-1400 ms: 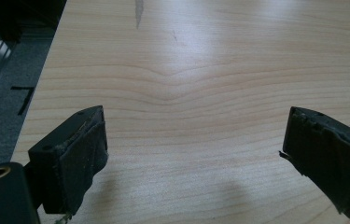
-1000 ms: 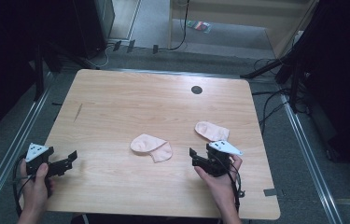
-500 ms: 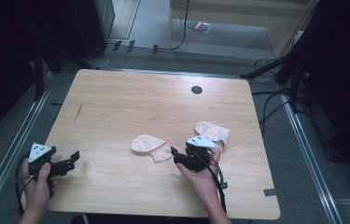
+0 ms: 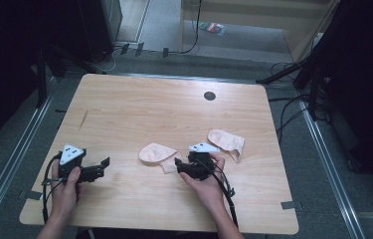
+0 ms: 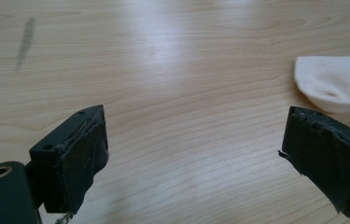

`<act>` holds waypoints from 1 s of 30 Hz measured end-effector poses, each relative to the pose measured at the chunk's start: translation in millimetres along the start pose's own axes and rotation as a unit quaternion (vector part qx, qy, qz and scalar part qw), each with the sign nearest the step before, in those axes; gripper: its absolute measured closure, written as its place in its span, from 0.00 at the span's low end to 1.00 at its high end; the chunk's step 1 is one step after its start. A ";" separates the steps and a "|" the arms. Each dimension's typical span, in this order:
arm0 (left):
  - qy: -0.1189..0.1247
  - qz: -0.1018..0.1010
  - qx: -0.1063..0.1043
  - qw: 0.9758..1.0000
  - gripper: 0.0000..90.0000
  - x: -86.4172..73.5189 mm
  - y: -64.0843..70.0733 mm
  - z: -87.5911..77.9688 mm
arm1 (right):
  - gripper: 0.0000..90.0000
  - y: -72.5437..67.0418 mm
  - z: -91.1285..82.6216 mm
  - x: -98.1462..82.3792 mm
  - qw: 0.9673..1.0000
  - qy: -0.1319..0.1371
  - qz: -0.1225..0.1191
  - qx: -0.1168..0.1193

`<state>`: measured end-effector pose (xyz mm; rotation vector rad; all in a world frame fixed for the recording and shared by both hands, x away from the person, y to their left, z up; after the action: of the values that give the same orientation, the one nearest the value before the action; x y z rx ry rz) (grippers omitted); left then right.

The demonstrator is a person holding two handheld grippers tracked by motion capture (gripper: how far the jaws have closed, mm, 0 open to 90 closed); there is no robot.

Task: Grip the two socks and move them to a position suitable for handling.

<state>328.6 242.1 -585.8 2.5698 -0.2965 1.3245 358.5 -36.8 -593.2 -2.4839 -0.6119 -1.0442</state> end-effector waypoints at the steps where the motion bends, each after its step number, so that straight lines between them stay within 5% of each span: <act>1: 0.002 0.002 -0.004 1.000 0.08 2.3 4.7 2.8 | 0.43 -0.8 1.2 -0.8 1.000 -0.002 -0.001 0.003; 18: -0.011 0.011 -0.074 0.997 0.08 19.7 72.6 43.0 | 0.46 -3.1 15.5 -9.6 1.000 -0.015 0.000 0.006; 26: -0.061 0.006 -0.067 0.996 0.28 11.8 87.8 63.3 | 0.48 -7.5 16.8 -11.5 1.000 -0.016 -0.011 0.007; 30: -0.066 0.004 -0.064 0.996 0.42 9.1 92.6 68.2 | 0.49 -8.5 15.7 -13.3 1.000 -0.018 -0.012 0.004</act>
<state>360.0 133.1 -606.1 2.5543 -0.4016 1.1028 354.7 -25.2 -611.8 -2.4988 -0.6569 -1.0062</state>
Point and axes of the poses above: each handheld gripper's, and its own axes: z roughly forward along the jaws, x roughly out of its top, y roughly to its right, the point moved 10 cm from there along z, roughly forward along the jaws, and after that the axes turned 1 degree about -y, right-handed, at the moved point
